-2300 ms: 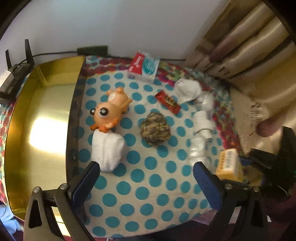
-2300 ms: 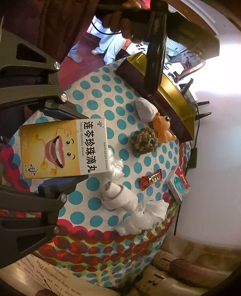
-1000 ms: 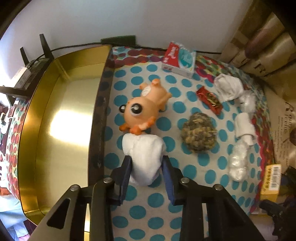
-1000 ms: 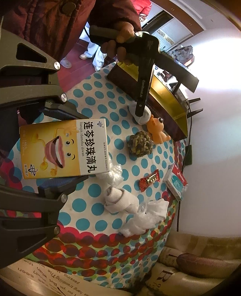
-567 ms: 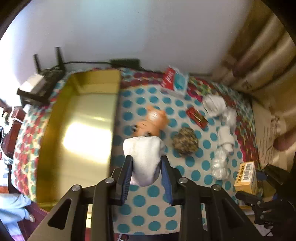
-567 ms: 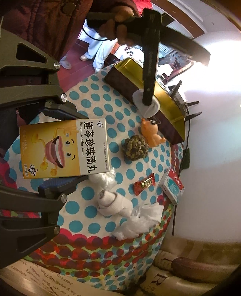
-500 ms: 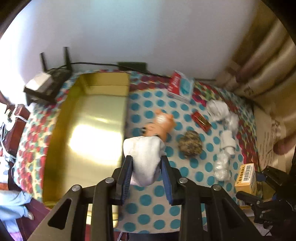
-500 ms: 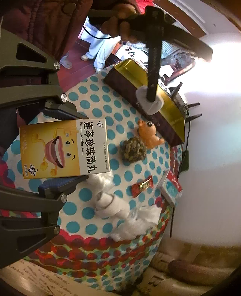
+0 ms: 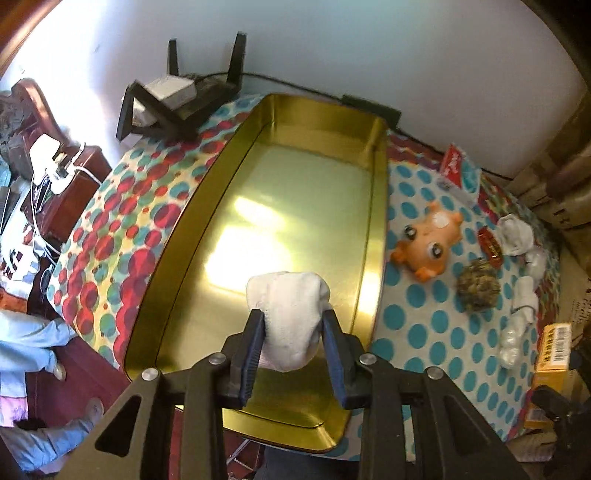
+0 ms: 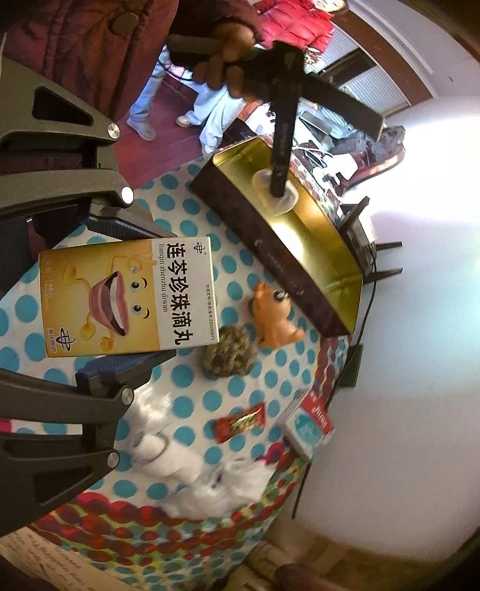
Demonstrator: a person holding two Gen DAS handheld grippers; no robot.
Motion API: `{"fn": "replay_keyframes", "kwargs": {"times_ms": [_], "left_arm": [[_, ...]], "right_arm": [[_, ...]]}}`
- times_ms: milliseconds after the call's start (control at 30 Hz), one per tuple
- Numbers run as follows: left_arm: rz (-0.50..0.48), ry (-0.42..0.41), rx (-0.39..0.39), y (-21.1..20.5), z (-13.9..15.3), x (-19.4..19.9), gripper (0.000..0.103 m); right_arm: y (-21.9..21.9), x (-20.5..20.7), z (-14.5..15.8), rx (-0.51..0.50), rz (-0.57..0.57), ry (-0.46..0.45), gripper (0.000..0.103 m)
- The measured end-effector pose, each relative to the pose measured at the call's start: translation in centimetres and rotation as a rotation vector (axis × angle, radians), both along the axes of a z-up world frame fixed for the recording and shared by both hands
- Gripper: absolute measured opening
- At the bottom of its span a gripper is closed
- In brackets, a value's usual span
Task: Organize objects
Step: 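Carry the white cloth into the gold tray and open the left gripper, then lower the yellow box into the gold tray and open the right gripper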
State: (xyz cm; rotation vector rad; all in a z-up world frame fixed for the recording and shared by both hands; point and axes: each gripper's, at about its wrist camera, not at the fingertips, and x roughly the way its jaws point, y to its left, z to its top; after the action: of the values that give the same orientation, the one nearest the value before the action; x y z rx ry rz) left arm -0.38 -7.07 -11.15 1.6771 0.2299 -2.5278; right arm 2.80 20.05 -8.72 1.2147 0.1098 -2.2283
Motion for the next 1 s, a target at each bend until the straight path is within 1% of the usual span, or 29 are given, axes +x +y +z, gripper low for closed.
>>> {"fn": "replay_keyframes", "kwargs": {"times_ms": [133, 167, 233, 333, 400, 500, 533, 600, 667, 800, 867, 933, 1000], "left_arm": [[-0.002, 0.01, 0.01, -0.6, -0.2, 0.2, 0.035], [-0.002, 0.016, 0.013, -0.7, -0.1, 0.2, 0.039], [-0.003, 0.016, 0.02, -1.0, 0.1, 0.2, 0.043], [0.03, 0.036, 0.032, -2.1, 1.1, 0.6, 0.043], [0.055, 0.068, 0.015, -2.8, 2.2, 0.9, 0.043], [0.113, 0.15, -0.022, -4.2, 4.8, 2.2, 0.043], [0.122, 0.17, -0.021, -4.6, 5.4, 2.6, 0.044], [0.133, 0.195, -0.017, -5.2, 6.3, 3.4, 0.049], [0.134, 0.232, -0.03, -5.7, 7.1, 4.2, 0.054], [0.142, 0.271, -0.056, -7.2, 7.9, 5.2, 0.055], [0.146, 0.266, -0.056, -7.9, 7.9, 5.4, 0.056], [0.143, 0.258, -0.056, -8.5, 7.6, 5.5, 0.056], [0.143, 0.254, -0.065, -9.0, 7.5, 5.5, 0.056]], "right_arm": [[-2.0, -0.6, 0.5, 0.002, 0.033, 0.015, 0.05], [-2.7, -0.8, 0.7, 0.002, 0.042, 0.02, 0.05], [-3.7, -1.2, 1.1, 0.003, 0.058, 0.03, 0.05], [-5.5, -1.9, 1.8, -0.002, 0.084, 0.05, 0.05], [-6.9, -2.7, 2.3, -0.013, 0.105, 0.061, 0.05], [-9.3, -4.3, 2.8, -0.031, 0.129, 0.077, 0.05], [-10.2, -5.0, 2.9, -0.036, 0.13, 0.079, 0.05], [-12.2, -6.9, 2.9, -0.05, 0.127, 0.073, 0.05], [-14.4, -8.9, 2.7, -0.041, 0.113, 0.068, 0.05], [-18.5, -12.0, 1.8, 0.004, 0.098, 0.044, 0.05], [-20.2, -13.3, 1.0, 0.023, 0.097, 0.025, 0.05], [-22.0, -14.4, -0.1, 0.074, 0.09, -0.001, 0.05], [-23.0, -15.0, -1.2, 0.099, 0.095, -0.02, 0.05]]}}
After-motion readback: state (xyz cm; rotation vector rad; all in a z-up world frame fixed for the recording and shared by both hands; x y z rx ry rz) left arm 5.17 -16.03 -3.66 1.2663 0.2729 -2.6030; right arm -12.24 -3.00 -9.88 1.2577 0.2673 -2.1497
